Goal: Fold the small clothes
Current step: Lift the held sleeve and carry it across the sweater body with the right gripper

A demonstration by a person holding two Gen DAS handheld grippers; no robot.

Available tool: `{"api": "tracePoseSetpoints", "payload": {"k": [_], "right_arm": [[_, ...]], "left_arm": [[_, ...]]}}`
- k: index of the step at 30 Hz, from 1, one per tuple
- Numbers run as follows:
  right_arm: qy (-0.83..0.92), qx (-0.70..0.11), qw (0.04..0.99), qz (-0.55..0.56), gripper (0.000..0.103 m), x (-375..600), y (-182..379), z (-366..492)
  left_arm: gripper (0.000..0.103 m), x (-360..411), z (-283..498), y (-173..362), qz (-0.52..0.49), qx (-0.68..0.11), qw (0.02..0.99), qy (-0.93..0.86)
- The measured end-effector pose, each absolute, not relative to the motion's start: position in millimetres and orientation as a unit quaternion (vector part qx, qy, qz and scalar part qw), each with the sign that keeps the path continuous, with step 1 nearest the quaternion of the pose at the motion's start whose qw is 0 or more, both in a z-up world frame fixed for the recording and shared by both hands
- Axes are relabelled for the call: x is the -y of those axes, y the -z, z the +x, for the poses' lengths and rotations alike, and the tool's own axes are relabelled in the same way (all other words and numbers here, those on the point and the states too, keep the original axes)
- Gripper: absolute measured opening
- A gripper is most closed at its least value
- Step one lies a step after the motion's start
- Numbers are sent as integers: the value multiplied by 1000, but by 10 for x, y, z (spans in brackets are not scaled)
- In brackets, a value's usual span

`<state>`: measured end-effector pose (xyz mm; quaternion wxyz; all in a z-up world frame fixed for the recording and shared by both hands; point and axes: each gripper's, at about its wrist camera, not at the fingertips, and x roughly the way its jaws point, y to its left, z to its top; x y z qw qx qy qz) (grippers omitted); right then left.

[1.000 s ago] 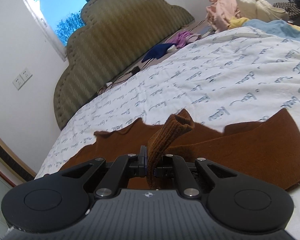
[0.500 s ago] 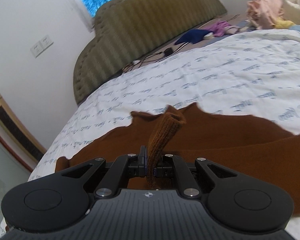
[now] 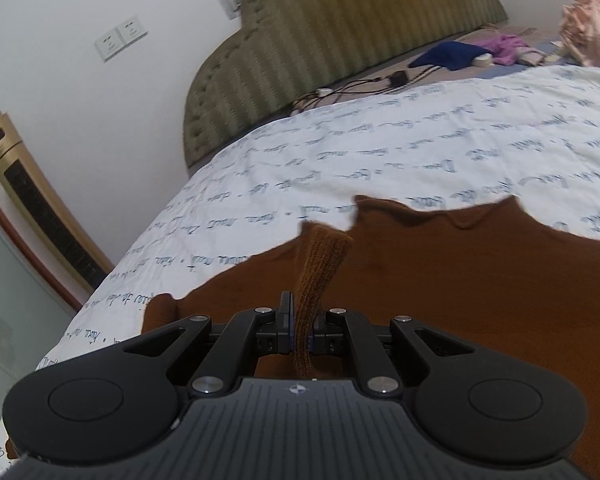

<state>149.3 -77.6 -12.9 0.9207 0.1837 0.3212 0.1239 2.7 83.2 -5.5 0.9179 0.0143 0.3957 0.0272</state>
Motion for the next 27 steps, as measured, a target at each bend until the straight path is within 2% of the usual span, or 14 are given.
{"api": "tracePoseSetpoints", "payload": {"k": [21, 24, 25, 26, 27], "right_arm": [[-211, -328, 910, 140, 12, 129, 152, 1613], [-214, -351, 898, 158, 16, 154, 242, 1642], [-215, -358, 894, 165, 20, 175, 264, 1643], [-217, -361, 891, 172, 30, 191, 277, 1633], [-220, -360, 889, 178, 35, 214, 273, 1621]], "left_arm": [[100, -968, -25, 21, -7, -399, 917, -28], [100, -977, -34, 13, -10, -398, 917, -27], [100, -978, -36, 13, -9, -398, 917, -28], [100, -976, -36, 14, -8, -398, 917, -28], [100, -977, -36, 16, -7, -398, 917, -28]]}}
